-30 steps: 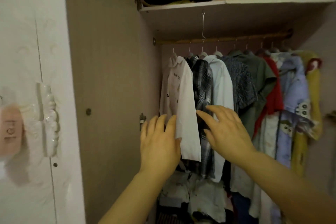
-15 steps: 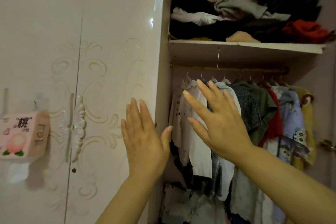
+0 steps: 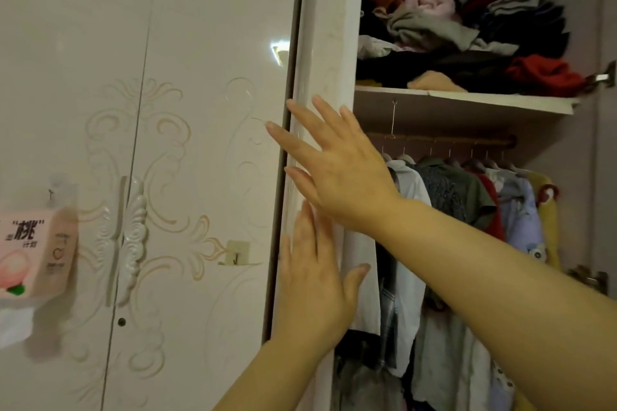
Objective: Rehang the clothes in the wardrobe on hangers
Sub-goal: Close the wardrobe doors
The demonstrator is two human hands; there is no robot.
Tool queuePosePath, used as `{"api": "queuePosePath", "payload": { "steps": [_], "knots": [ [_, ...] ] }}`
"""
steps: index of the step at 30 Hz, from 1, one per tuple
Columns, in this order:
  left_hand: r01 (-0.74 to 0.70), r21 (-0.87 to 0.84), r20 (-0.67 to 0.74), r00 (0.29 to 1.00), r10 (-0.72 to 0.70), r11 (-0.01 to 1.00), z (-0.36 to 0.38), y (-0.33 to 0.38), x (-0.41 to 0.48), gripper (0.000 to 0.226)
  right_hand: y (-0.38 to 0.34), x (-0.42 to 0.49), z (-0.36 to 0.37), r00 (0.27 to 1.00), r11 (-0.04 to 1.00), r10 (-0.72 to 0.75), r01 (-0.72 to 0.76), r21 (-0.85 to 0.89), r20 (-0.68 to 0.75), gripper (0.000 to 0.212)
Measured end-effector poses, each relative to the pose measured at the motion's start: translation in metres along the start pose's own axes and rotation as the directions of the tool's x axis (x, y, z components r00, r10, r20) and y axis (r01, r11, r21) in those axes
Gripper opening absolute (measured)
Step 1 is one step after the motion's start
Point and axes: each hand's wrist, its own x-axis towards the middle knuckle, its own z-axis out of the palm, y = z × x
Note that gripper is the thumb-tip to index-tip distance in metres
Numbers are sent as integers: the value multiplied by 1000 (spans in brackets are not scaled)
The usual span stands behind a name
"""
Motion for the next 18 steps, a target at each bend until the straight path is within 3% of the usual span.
{"api": "queuePosePath", "payload": {
  "steps": [4, 6, 8, 12, 18],
  "knots": [
    [-67, -17, 124, 990, 69, 998, 25, 13, 1, 84, 33, -1, 19, 987, 986, 38, -12, -169, 154, 59],
    [-143, 71, 154, 979, 131, 987, 41, 18, -3, 73, 53, -12, 29, 969, 973, 85, -30, -228, 233, 60],
    [-122, 136, 232, 969, 88, 983, 50, 21, -6, 66, 75, -25, 38, 953, 959, 111, -28, -282, 282, 59],
    [-67, 148, 282, 959, 23, 987, 88, 15, -5, 83, 113, -47, 51, 946, 957, 134, -45, -287, 295, 58],
    [-72, 101, 317, 948, 37, 992, 151, 27, 11, 78, 168, -81, 77, 943, 968, 102, -21, -249, 318, 55]
  ]
}}
